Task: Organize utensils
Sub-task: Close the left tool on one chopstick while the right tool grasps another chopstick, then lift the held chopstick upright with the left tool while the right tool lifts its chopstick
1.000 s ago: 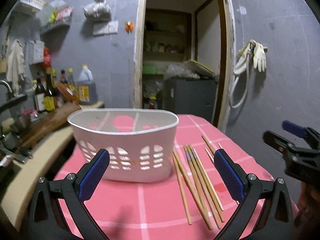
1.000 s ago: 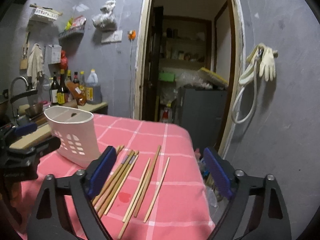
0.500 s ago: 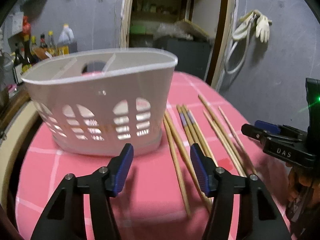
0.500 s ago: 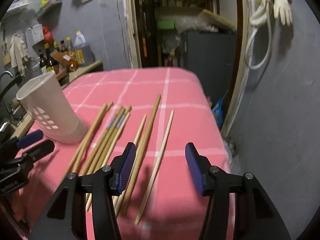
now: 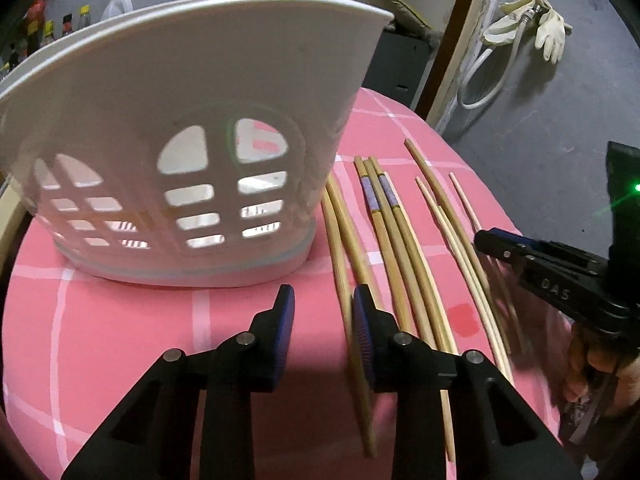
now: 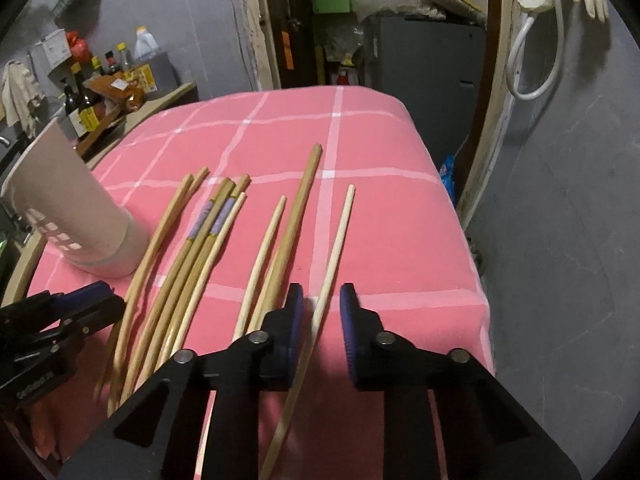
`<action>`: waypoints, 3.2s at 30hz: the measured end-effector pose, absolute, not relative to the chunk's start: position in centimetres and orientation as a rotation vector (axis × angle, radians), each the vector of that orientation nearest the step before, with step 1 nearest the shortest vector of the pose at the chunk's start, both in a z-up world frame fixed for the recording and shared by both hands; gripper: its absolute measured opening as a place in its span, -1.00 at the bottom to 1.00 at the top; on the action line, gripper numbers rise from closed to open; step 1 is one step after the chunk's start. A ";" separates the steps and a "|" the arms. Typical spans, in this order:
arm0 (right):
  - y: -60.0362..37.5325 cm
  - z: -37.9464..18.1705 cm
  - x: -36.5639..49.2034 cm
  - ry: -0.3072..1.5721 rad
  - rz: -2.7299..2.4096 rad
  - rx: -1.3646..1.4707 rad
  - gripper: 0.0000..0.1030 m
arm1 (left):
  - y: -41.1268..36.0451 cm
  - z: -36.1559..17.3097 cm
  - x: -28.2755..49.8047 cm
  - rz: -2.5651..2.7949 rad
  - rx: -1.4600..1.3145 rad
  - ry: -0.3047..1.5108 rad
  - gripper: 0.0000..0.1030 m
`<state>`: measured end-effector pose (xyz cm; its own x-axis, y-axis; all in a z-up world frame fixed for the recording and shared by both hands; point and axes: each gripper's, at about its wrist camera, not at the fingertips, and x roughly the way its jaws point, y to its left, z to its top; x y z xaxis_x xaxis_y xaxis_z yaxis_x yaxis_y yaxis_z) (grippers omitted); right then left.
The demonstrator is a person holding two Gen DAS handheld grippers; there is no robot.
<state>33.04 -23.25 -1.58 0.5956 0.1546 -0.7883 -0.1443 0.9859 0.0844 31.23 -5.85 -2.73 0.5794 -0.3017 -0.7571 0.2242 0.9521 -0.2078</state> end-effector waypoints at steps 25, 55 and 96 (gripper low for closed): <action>-24.7 -1.7 31.5 0.964 0.237 0.182 -0.93 | -3.4 -1.3 30.2 -0.344 -0.203 1.054 -0.92; -25.2 -1.7 27.1 0.893 0.287 0.297 -0.93 | -4.7 -0.1 28.3 -0.351 -0.157 1.006 -0.92; -24.9 2.6 23.6 0.698 0.300 0.255 -0.94 | -2.7 2.9 24.3 -0.373 -0.215 0.837 -0.92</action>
